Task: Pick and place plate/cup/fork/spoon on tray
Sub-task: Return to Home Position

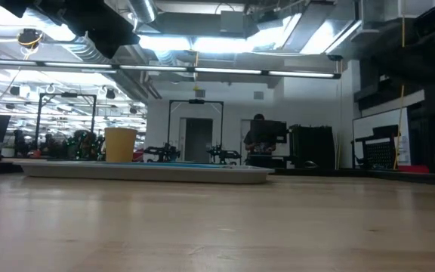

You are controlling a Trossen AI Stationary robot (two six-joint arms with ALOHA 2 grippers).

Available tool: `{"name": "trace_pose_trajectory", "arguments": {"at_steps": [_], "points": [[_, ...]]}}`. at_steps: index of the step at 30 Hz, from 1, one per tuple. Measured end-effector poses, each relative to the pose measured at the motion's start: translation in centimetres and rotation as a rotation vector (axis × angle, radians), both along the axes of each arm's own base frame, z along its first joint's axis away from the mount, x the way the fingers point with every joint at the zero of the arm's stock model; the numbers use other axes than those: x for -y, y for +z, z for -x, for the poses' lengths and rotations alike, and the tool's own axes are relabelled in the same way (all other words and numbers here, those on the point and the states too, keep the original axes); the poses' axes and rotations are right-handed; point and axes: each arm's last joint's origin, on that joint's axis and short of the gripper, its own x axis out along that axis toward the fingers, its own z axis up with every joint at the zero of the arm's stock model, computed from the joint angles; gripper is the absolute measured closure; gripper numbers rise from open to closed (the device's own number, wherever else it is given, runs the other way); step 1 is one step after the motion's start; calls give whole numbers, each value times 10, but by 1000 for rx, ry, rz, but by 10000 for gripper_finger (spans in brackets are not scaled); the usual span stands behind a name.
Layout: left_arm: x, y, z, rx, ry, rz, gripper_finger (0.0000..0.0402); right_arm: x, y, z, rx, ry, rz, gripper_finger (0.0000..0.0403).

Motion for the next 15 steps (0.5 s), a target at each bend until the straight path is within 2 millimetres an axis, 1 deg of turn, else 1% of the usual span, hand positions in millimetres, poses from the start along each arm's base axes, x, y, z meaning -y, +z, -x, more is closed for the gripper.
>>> {"name": "trace_pose_trajectory", "arguments": {"at_steps": [8,15], "points": [[0,0,0,0,0,0,280,0,-1,0,-19,2,-106,354],[0,0,0,0,0,0,280,0,0,0,-18,2,-114,354]]}}
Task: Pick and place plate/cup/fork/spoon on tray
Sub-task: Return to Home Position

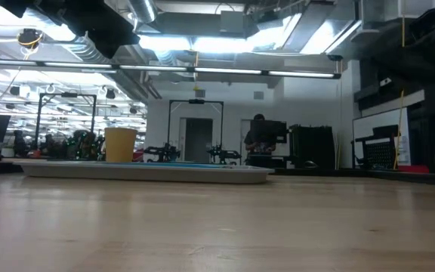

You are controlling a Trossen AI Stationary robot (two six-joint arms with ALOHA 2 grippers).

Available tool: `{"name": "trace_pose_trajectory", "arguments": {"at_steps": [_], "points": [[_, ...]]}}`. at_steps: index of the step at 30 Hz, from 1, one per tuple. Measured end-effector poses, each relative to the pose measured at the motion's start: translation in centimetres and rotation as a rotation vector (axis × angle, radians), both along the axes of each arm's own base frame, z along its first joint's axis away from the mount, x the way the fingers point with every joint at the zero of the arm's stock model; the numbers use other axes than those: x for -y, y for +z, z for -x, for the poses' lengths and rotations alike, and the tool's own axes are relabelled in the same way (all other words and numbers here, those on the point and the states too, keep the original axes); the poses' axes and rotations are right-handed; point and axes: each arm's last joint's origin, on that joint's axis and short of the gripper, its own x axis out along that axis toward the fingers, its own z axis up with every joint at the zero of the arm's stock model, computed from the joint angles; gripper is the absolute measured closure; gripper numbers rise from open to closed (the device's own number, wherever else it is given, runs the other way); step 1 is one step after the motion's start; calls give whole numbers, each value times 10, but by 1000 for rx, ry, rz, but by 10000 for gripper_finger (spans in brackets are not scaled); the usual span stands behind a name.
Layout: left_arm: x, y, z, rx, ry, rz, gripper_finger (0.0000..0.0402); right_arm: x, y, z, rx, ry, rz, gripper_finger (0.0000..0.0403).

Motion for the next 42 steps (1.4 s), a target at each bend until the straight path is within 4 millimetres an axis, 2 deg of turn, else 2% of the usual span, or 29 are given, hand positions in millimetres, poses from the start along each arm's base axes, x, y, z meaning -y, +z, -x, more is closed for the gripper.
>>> {"name": "trace_pose_trajectory", "arguments": {"at_steps": [20,25,28,32,39,42], "points": [[0,0,0,1,1,2,280,0,0,0,1,0,4,354],[0,11,15,75,8,-26,280,0,0,0,1,0,4,354],[-1,11,28,167,23,-65,280,0,0,0,1,-1,4,354],[-1,-12,41,302,19,-79,280,0,0,0,2,0,4,354],[-1,-79,58,480,16,-51,280,0,0,0,2,0,4,354],[-1,-77,63,511,13,-33,280,0,0,0,3,0,4,354]]}}
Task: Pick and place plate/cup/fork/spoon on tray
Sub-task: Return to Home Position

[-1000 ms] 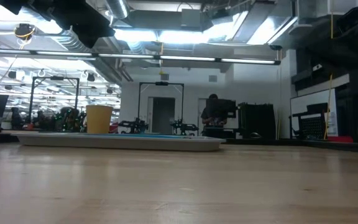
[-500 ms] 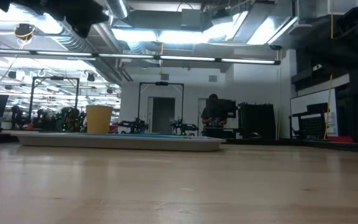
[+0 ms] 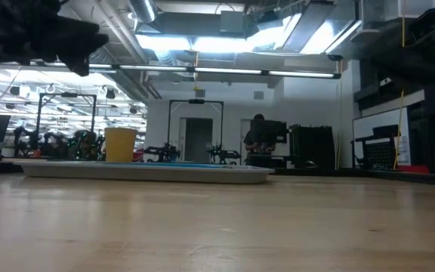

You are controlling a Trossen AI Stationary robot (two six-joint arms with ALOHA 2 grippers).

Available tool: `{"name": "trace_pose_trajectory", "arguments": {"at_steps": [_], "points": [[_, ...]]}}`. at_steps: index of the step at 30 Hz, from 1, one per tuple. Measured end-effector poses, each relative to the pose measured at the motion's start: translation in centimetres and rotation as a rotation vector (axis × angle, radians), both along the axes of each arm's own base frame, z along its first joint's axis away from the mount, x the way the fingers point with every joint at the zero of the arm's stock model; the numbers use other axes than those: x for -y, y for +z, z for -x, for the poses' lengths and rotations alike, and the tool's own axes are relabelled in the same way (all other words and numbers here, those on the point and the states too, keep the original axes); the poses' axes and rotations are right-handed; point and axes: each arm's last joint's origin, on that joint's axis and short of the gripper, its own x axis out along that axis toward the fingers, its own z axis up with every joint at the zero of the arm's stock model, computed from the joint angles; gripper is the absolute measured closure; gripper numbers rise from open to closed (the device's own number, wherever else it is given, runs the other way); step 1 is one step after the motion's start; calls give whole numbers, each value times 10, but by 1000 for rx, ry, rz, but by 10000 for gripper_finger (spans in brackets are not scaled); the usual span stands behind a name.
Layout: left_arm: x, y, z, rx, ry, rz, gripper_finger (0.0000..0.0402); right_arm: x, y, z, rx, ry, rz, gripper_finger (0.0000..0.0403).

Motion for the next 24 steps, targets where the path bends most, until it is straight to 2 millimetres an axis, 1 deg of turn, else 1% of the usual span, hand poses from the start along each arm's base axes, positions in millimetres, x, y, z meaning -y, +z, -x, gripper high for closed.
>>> {"name": "trace_pose_trajectory", "arguments": {"at_steps": [6,10,12,15,19,24], "points": [[1,3,9,47,-7,-67,280,0,0,0,0,-1,0,354],[0,-6,14,-10,10,-60,280,0,0,0,0,-1,0,354],[0,-10,13,-59,23,-58,280,0,0,0,0,0,0,354],[-1,-12,13,-77,36,-59,280,0,0,0,0,1,0,354],[-1,-20,12,-165,35,-67,280,0,0,0,-1,1,0,354],[-1,-21,12,-170,43,-114,280,0,0,0,0,1,0,354]]}}
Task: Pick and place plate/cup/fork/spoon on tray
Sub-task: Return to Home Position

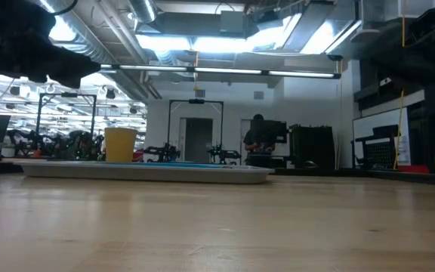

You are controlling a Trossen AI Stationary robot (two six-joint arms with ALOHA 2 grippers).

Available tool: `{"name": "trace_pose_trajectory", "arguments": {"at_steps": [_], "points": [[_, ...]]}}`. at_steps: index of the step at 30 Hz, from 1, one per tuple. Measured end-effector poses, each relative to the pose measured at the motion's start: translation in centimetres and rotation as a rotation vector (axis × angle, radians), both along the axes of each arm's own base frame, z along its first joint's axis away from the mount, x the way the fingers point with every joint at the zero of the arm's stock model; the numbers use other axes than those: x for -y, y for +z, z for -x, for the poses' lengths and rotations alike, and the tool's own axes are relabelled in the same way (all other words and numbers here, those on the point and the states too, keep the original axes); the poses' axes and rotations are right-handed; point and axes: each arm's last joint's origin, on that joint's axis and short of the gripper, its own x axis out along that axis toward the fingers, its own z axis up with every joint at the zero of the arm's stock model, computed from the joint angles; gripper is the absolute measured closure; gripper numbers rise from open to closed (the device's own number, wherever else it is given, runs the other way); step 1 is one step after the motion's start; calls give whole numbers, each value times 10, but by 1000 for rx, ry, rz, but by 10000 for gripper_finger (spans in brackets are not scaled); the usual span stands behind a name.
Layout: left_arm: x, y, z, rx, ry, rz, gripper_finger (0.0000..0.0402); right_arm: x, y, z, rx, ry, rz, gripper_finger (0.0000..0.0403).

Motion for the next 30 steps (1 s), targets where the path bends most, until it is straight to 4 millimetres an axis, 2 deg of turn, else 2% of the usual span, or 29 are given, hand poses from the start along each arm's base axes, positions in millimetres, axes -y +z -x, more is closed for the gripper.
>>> {"name": "trace_pose_trajectory", "arguments": {"at_steps": [4,30], "points": [[0,0,0,-1,-1,-40,280,0,0,0,0,0,0,354],[0,0,-1,-4,3,-7,280,0,0,0,0,0,0,354]]}}
